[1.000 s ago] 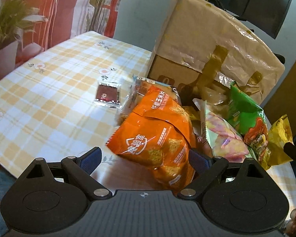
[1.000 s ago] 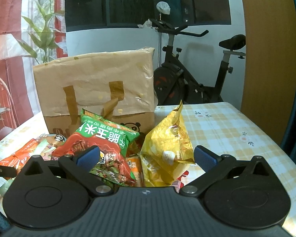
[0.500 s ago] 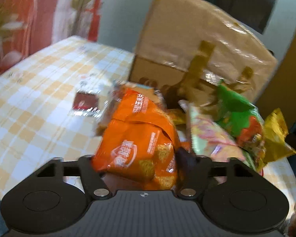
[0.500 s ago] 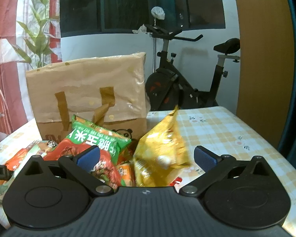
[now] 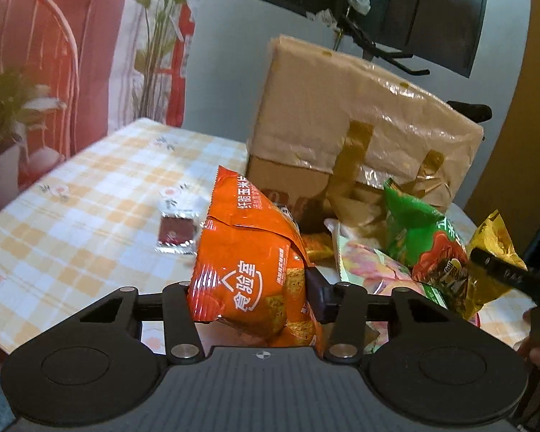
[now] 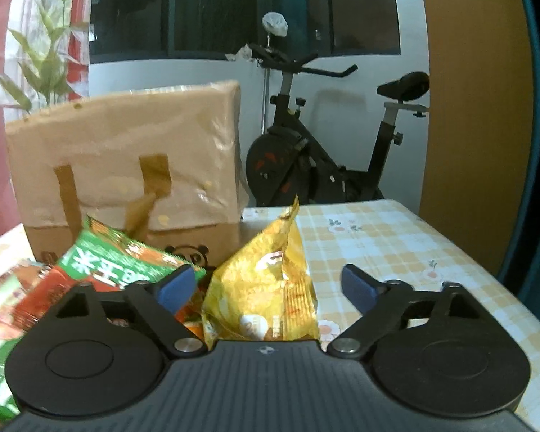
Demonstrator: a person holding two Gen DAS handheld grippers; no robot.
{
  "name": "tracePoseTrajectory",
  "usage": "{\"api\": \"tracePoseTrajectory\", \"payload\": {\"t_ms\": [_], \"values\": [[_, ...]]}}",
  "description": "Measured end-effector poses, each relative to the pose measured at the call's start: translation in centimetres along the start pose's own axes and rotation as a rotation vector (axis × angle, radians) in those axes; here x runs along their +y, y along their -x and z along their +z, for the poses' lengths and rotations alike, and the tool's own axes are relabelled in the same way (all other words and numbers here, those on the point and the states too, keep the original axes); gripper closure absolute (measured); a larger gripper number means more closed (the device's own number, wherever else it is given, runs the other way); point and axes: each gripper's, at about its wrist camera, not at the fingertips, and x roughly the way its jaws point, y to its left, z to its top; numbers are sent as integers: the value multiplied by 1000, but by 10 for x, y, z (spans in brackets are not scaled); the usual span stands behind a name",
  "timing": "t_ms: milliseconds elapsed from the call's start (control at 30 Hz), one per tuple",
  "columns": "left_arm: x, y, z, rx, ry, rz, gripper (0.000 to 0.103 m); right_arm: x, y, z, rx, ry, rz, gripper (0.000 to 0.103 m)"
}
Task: Organize snacks
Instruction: 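Close the right tool on the yellow bag while the left tool holds the orange bag, then carry both bags over the cardboard box and open both tools to drop them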
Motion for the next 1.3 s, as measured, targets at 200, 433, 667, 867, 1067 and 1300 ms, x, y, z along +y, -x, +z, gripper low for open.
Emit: {"api": "tracePoseTrajectory", "payload": {"t_ms": [200,433,667,867,1067,1300], "values": [[2,6,3,-37,4,21,53,-3,8,-8,-11,10,23,34],[-2,15,6,-89,-8,34,53,-10,19,-8,-43,-14,12,36],[-2,24,7,-120,-23,57,53,-6,30,-6,-75,14,35,37],[0,31,14,-159,-34,80,53,-9,34,-2,-94,1,34,37],[0,33,21,-174,-44,85,53,-12,39,4,-122,-9,34,37],[-1,33,34,-186,-50,82,53,-13,40,12,-128,-11,40,37]]}}
